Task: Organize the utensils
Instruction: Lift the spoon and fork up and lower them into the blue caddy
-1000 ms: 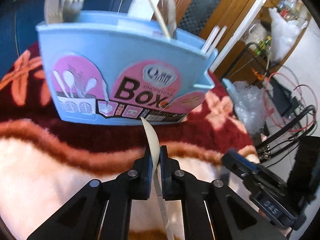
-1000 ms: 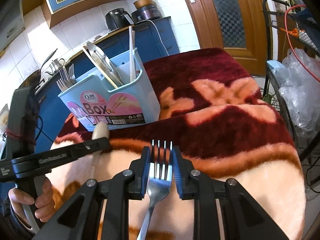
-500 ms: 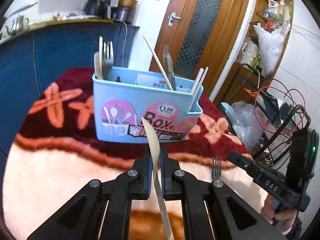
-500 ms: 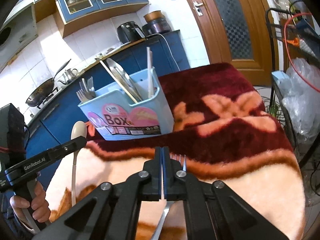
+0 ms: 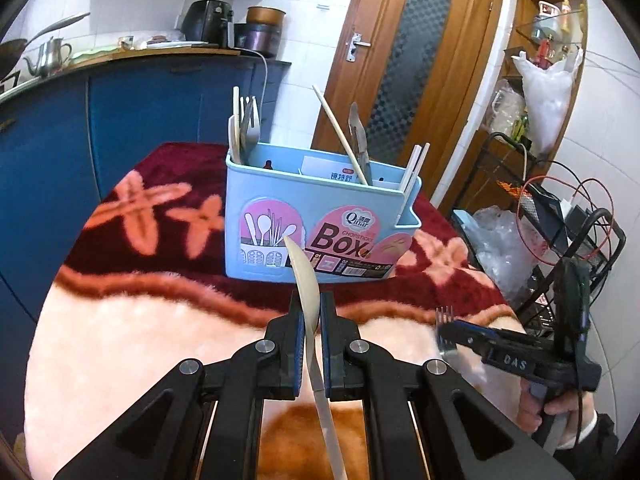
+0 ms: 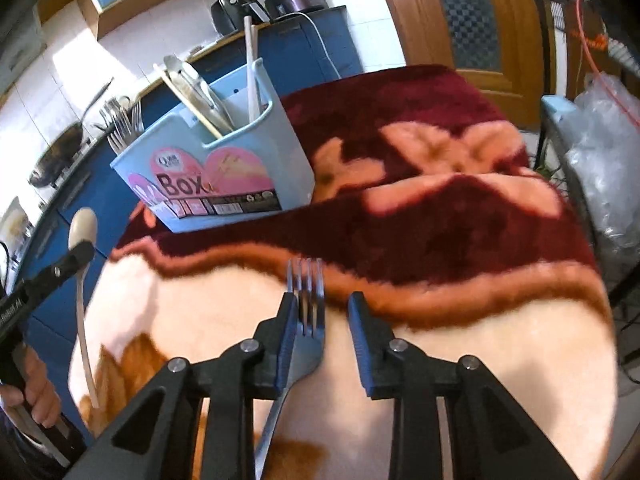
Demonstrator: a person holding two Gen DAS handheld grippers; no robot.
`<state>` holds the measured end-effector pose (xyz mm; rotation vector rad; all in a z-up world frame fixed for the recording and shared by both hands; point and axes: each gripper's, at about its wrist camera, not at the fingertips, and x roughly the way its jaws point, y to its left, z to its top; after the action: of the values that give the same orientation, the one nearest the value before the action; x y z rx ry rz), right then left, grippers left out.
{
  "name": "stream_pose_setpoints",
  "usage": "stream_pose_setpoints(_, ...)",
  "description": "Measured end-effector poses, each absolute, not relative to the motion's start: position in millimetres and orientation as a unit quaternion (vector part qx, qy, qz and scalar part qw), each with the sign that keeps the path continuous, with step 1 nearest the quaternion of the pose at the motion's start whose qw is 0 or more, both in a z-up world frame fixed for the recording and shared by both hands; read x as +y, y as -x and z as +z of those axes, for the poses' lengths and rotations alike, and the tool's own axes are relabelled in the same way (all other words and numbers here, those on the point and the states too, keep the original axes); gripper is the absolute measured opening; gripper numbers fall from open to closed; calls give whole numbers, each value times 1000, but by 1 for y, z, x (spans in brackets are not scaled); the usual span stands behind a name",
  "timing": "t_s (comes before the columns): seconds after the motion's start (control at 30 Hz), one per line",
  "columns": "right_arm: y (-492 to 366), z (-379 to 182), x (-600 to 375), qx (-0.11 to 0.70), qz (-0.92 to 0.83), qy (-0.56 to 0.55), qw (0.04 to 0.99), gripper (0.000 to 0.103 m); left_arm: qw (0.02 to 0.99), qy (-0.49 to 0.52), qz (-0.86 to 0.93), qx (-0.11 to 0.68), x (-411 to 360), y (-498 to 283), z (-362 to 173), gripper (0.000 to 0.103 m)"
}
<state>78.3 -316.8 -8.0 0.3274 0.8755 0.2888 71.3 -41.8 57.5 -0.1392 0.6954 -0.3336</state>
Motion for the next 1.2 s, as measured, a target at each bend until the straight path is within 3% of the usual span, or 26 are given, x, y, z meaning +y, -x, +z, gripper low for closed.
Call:
stream_pose_setpoints(0.13, -83, -10, -322, 418, 158, -176, 877, 28, 928, 67, -165, 328, -40, -68, 63, 7)
stream_pose_setpoints(0.2, -81, -9, -323, 413, 175, -181, 875, 15, 930, 66, -165, 322, -40, -66, 67, 7)
stream_pose_setpoints(0.47, -54, 22, -312, 341, 166, -160, 912, 14, 944, 52, -147, 290, -37, -65, 81, 7)
stream_pose_setpoints(0.53, -46, 35, -308, 309, 156, -149, 926, 6, 951, 47, -140, 274, -36, -67, 90, 7)
stream_pose_setpoints(0.93, -28, 88, -297, 176, 104, -111, 973, 4, 978, 23, -123, 169, -42, -95, 133, 7)
stream_pose_setpoints(1.2, -38, 108, -297, 142, 79, -101, 982, 4, 990, 27, -91, 106, -44, -136, 152, 7)
